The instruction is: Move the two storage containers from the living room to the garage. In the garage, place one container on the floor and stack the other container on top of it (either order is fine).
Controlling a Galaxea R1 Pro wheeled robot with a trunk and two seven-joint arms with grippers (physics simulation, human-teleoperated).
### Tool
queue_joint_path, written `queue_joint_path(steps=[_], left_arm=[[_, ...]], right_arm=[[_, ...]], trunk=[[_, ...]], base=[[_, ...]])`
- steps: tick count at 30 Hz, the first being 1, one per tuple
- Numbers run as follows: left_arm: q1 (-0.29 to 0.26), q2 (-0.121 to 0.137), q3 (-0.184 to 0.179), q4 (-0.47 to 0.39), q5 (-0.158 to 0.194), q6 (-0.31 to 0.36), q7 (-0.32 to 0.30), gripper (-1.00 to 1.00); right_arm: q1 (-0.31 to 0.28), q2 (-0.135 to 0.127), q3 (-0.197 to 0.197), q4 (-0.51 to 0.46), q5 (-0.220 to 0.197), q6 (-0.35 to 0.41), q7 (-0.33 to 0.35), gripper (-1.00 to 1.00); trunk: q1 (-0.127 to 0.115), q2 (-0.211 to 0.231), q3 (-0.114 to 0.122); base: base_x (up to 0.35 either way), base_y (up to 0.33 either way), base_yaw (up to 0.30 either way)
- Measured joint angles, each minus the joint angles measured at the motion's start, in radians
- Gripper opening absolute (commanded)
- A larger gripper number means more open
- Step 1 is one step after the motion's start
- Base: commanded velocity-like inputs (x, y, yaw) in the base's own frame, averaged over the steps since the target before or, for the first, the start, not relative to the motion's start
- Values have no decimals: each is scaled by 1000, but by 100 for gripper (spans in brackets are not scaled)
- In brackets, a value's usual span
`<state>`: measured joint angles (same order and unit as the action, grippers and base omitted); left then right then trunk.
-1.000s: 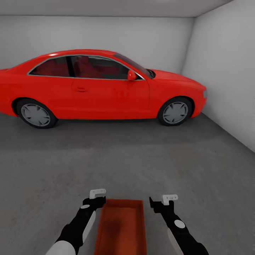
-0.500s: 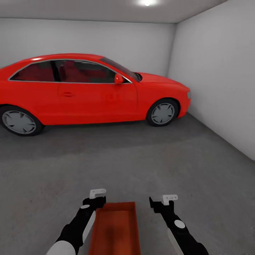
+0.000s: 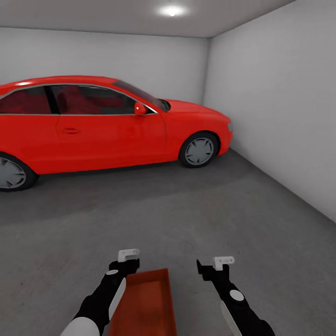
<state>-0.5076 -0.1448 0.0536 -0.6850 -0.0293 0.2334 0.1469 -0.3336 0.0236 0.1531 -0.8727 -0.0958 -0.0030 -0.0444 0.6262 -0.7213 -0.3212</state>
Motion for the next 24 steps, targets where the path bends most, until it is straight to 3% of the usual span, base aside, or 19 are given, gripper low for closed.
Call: queue_joint_path(steps=[24], left_arm=[[0, 0, 0, 0, 0, 2, 0, 100]], right_arm=[[0, 0, 0, 0, -1, 0, 0, 100]], trunk=[[-92, 168, 105]], base=[[0, 0, -217]])
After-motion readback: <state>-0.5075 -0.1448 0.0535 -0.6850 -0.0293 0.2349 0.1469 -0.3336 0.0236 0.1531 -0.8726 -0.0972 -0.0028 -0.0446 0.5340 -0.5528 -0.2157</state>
